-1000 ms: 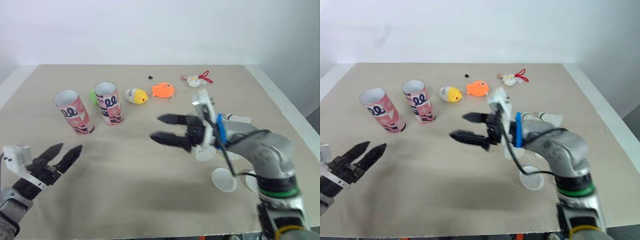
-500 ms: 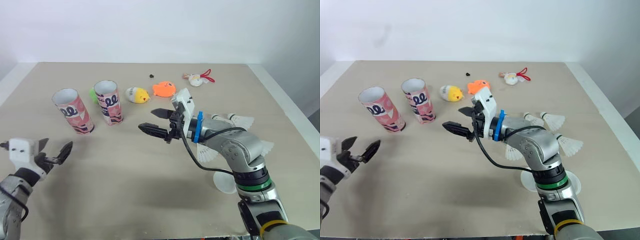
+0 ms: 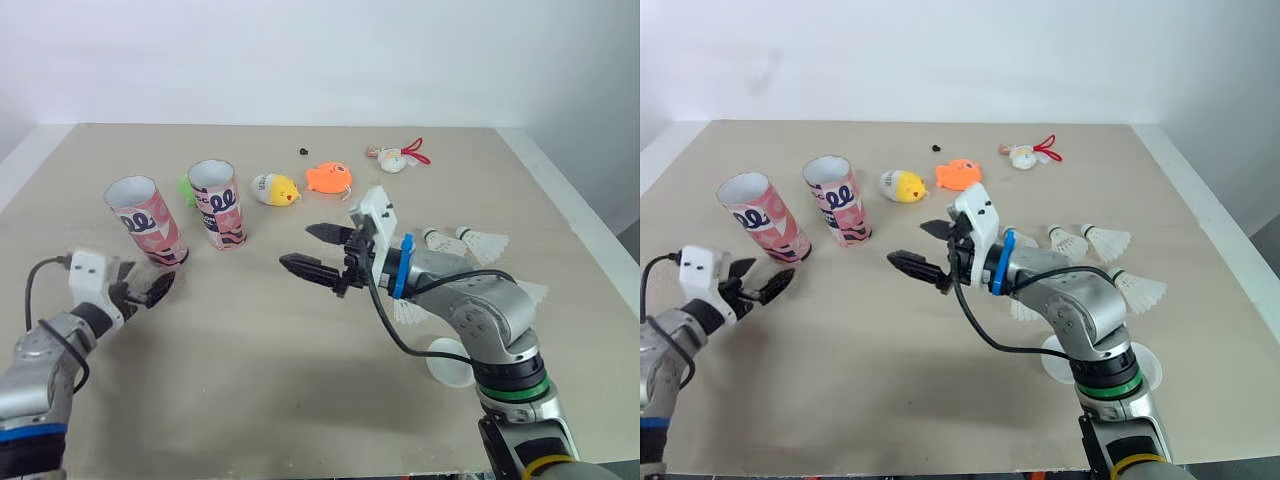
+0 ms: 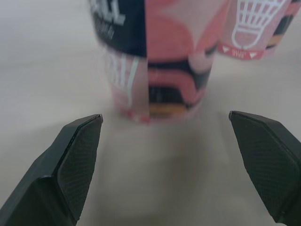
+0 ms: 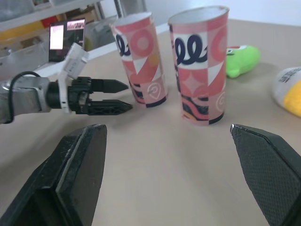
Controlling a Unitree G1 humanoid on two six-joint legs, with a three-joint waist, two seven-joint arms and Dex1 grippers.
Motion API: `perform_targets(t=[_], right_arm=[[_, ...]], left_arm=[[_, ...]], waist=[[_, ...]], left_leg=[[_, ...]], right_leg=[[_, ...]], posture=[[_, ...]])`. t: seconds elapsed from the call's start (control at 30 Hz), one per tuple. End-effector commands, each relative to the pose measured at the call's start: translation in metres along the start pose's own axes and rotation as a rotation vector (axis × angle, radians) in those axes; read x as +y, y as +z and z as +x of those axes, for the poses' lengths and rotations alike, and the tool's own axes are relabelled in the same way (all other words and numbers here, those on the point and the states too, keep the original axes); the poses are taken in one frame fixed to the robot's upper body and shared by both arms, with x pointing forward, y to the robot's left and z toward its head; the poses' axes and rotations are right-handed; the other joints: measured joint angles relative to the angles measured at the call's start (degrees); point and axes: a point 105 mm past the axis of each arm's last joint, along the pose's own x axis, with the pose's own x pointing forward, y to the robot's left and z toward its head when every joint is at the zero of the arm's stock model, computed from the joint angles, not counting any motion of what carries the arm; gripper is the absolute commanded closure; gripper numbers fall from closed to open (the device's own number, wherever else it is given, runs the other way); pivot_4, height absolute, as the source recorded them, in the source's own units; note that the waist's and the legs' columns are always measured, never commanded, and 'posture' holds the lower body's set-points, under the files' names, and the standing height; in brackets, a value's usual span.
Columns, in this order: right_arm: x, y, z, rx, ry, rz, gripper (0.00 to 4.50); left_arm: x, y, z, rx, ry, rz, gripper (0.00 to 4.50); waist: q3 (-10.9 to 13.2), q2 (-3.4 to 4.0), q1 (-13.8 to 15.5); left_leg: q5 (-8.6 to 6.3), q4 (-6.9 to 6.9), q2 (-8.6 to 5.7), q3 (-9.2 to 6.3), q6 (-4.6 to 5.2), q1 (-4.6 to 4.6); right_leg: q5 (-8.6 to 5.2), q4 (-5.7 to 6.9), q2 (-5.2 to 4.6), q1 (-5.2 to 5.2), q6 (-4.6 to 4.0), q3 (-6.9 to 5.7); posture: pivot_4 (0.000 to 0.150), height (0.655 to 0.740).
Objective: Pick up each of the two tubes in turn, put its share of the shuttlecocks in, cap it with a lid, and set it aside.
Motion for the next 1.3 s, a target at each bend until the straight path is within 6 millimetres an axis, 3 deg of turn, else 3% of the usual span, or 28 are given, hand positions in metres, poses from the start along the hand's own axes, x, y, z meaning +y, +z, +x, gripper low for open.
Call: perform_targets(t=[0.03, 0.4, 0.8, 0.83, 0.9, 1.3], right_arm=[[0.009, 0.012, -0.006, -0.046, 0.020, -0.029, 0.02], [0.013, 0.014, -0.011, -0.056, 0.018, -0.019, 0.02], [0.013, 0.012, -0.012, -0.041, 0.018, -0.011, 0.02], [0.013, 0.012, -0.012, -0.040, 0.018, -0.011, 0.00], [0.012, 0.012, -0.012, -0.039, 0.020, -0.011, 0.00], [0.013, 0.011, -0.012, -0.030, 0.038, -0.011, 0.00]], left_arm=[[0.002, 0.011, 0.012, -0.025, -0.003, 0.036, 0.02], [0.001, 0.030, 0.046, -0.067, -0.025, 0.064, 0.02], [0.002, 0.037, 0.055, -0.106, 0.012, 0.030, 0.02], [0.002, 0.036, 0.055, -0.106, 0.017, 0.026, 0.56], [0.004, 0.035, 0.054, -0.109, 0.029, 0.019, 1.21], [0.021, 0.039, 0.035, -0.143, 0.137, 0.029, 1.21]], waist=[[0.0, 0.00, 0.0], [0.0, -0.01, 0.0], [0.0, -0.01, 0.0], [0.0, -0.01, 0.0], [0.0, -0.01, 0.0], [0.0, -0.01, -0.1]], left_leg=[[0.00, 0.00, 0.00, -0.01, 0.00, -0.01], [0.00, 0.00, 0.00, -0.02, 0.00, -0.02], [0.00, 0.02, 0.00, -0.03, 0.00, -0.05], [0.00, 0.02, 0.00, -0.02, 0.00, -0.05], [0.00, 0.04, 0.00, -0.03, 0.00, -0.05], [0.00, 0.07, 0.01, -0.02, 0.00, -0.03]], right_leg=[[0.00, 0.00, 0.00, 0.00, 0.00, -0.01], [0.00, 0.02, 0.04, -0.02, 0.00, 0.00], [0.00, 0.02, 0.04, -0.02, 0.00, 0.00], [0.01, 0.02, 0.04, -0.02, 0.01, 0.01], [0.01, 0.02, 0.04, -0.02, 0.03, 0.01], [0.02, 0.08, 0.04, -0.01, 0.02, 0.02]], posture=[[0.150, 0.7400], [0.150, 0.7400], [0.150, 0.7400], [0.150, 0.7400], [0.150, 0.7400], [0.150, 0.7400]])
